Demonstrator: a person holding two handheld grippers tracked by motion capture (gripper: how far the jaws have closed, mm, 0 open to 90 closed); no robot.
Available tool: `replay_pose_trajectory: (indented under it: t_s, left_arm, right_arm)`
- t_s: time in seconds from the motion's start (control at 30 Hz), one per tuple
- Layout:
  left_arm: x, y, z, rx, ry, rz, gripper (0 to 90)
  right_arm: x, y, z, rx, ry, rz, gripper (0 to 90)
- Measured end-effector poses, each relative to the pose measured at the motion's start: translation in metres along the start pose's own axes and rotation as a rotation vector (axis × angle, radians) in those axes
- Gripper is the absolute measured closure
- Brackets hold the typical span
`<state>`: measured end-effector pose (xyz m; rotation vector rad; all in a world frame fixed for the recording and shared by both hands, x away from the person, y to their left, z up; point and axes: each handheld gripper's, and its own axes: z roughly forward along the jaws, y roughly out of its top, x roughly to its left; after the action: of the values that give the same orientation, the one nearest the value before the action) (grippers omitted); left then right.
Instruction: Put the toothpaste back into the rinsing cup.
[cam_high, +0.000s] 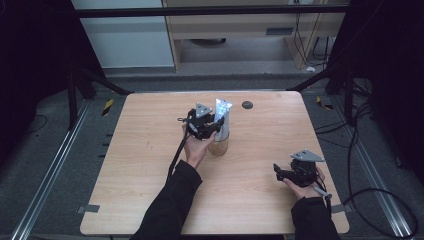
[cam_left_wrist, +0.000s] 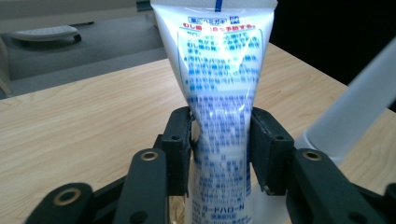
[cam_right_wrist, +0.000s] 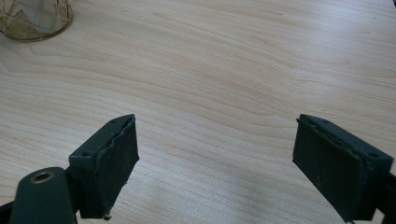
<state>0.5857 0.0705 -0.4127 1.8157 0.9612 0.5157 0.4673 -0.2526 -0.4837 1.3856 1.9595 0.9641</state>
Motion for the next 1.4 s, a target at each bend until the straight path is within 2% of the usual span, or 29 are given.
replay_pose_trajectory:
  t_s: [0.2,0.33,0.4,0.47,0.53,0.67,0.9,1.1,1.23,1.4]
  left_arm:
    - [0.001,-0.007,-0.005,0.031,-0.002,0.007,60.2]
    - [0.001,-0.017,-0.003,0.101,0.001,0.022,57.9]
    - [0.002,-0.022,-0.005,0.081,-0.004,0.022,58.8]
    - [0.002,-0.021,-0.007,0.089,0.004,0.03,58.5]
    - [0.002,-0.02,-0.011,0.076,-0.001,0.031,55.5]
    - [0.002,-0.016,-0.024,0.055,0.01,0.047,49.7]
    - [0.004,-0.014,-0.043,0.039,0.012,0.063,45.1]
    - [0.017,-0.014,-0.069,0.053,0.029,0.068,39.2]
    - [0.03,-0.023,-0.089,0.068,0.049,0.09,35.9]
    - [0.045,-0.048,-0.113,0.084,0.072,0.098,33.2]
  right_arm:
    - [0.0,0.0,0.0,-0.002,-0.003,-0.007,14.2]
    - [0.001,0.0,0.0,-0.002,-0.003,-0.007,14.2]
    - [0.0,0.0,0.0,-0.004,-0.006,-0.01,14.2]
    - [0.0,0.0,-0.001,-0.005,-0.006,-0.007,14.3]
    - [0.0,0.0,-0.001,-0.004,-0.006,-0.007,14.2]
    - [0.0,0.0,-0.001,-0.003,-0.003,-0.003,14.2]
    - [0.001,0.0,-0.002,-0.005,-0.004,-0.003,14.2]
    - [-0.001,-0.001,-0.004,-0.007,-0.007,0.003,13.9]
    - [-0.002,-0.002,-0.006,-0.004,-0.009,0.007,13.5]
    - [-0.003,-0.003,-0.006,-0.001,-0.015,0.011,12.7]
